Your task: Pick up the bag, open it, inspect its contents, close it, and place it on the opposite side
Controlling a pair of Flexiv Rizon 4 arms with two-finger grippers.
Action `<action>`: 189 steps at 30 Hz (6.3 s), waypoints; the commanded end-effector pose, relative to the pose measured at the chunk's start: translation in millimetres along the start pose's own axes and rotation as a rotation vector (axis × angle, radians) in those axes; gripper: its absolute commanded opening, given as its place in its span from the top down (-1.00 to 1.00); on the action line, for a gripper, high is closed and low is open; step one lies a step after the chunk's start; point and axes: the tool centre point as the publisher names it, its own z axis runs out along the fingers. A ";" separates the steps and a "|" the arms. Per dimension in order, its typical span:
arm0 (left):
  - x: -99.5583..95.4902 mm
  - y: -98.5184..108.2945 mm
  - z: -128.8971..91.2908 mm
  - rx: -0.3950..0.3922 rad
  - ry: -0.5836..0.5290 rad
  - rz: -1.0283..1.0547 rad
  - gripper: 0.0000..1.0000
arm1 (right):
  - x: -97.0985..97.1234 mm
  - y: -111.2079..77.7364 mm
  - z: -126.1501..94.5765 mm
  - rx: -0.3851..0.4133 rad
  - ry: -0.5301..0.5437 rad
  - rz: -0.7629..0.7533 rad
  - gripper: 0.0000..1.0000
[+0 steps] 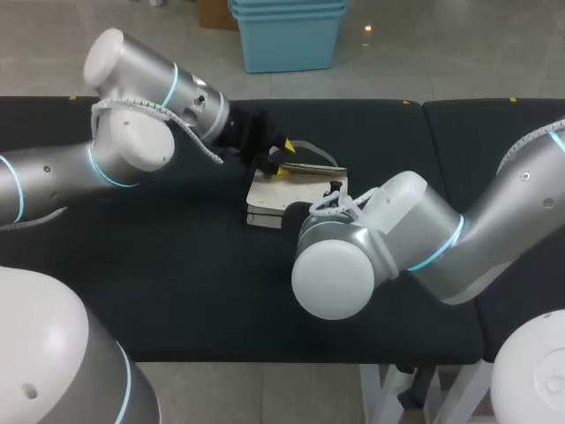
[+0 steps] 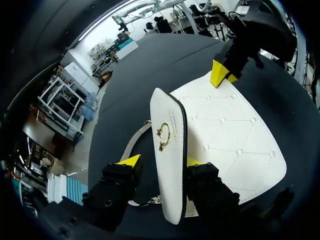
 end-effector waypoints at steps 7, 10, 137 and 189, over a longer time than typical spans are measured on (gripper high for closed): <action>-6.1 6.0 14.0 0.025 0.026 -0.005 0.07 | 2.7 -1.0 0.7 -0.005 -0.008 0.001 1.00; -6.6 6.0 16.4 0.024 0.034 -0.009 0.15 | 2.7 -1.0 0.7 -0.005 -0.008 0.001 1.00; -22.9 -77.0 -96.9 0.054 0.026 -0.231 1.00 | -123.2 43.6 -47.9 0.002 0.224 -0.098 1.00; -20.0 -77.0 -97.9 0.069 0.064 -0.263 1.00 | -90.3 42.1 -2.3 0.044 0.191 -0.135 1.00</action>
